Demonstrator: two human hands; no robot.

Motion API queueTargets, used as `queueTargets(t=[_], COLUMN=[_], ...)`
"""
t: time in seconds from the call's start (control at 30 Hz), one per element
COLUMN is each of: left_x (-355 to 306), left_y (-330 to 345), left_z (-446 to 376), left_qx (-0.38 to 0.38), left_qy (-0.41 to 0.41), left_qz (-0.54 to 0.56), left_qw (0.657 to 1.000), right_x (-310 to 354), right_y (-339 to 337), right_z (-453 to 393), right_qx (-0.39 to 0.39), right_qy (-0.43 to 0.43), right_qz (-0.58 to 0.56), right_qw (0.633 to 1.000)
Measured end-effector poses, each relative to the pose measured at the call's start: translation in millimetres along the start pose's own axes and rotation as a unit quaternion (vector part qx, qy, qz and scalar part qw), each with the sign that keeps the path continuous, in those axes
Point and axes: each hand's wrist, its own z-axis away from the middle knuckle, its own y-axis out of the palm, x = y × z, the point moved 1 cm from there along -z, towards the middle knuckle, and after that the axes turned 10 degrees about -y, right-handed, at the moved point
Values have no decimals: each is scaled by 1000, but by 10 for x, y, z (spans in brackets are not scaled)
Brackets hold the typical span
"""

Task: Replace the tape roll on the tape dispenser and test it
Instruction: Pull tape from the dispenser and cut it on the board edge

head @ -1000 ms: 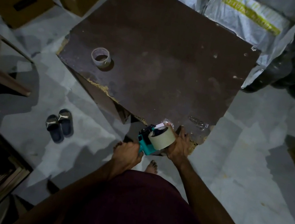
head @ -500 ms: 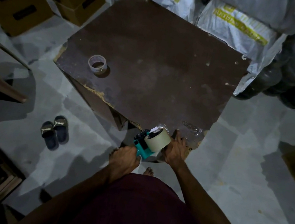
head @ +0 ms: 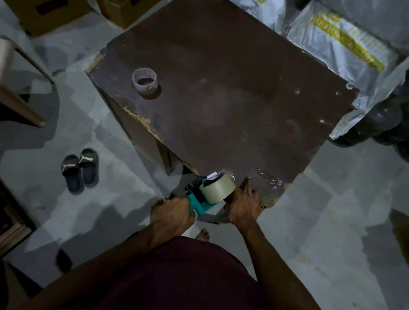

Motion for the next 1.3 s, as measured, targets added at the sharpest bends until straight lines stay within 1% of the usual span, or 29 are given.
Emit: queueTargets(t=[0.13,0.3,0.4,0.53,0.63,0.73,0.8,1.0,1.1,1.3], left_x=[-7,3,-42,-149,-221,-279,-296,-245,-233,-210], left_y=[-34,-29,-79,-135,-127,-84,-66,-141,-156,-194], left_z=[64,-31,-99,-98,-96,-103,-99,-106,-120,-89], left_qx=[12,56,68,53,32,33,32,46,61,62], left_qy=[-7,-39,-35,-8,5,13,12,-9,-15,-15], left_qz=[8,42,44,17,-32,-73,-76,-11,29,72], left_qw=[1000,997,996,998,999,997,997,999,998,995], right_x=[22,-36,-61,-65,-109,-145,-160,-158,-173,-144], right_y=[-24,72,171,184,174,198,212,225,214,159], right_z=[46,-25,-102,-91,-86,-104,-117,-116,-118,-100], right_qx=[-27,-20,-24,-32,-35,-29,-29,-30,-17,-19], right_qy=[-17,12,19,13,4,2,2,-6,-1,-12], right_qz=[-28,-69,-86,-70,-43,-26,-25,-25,-28,-51], right_qw=[999,997,996,997,998,999,999,999,999,998])
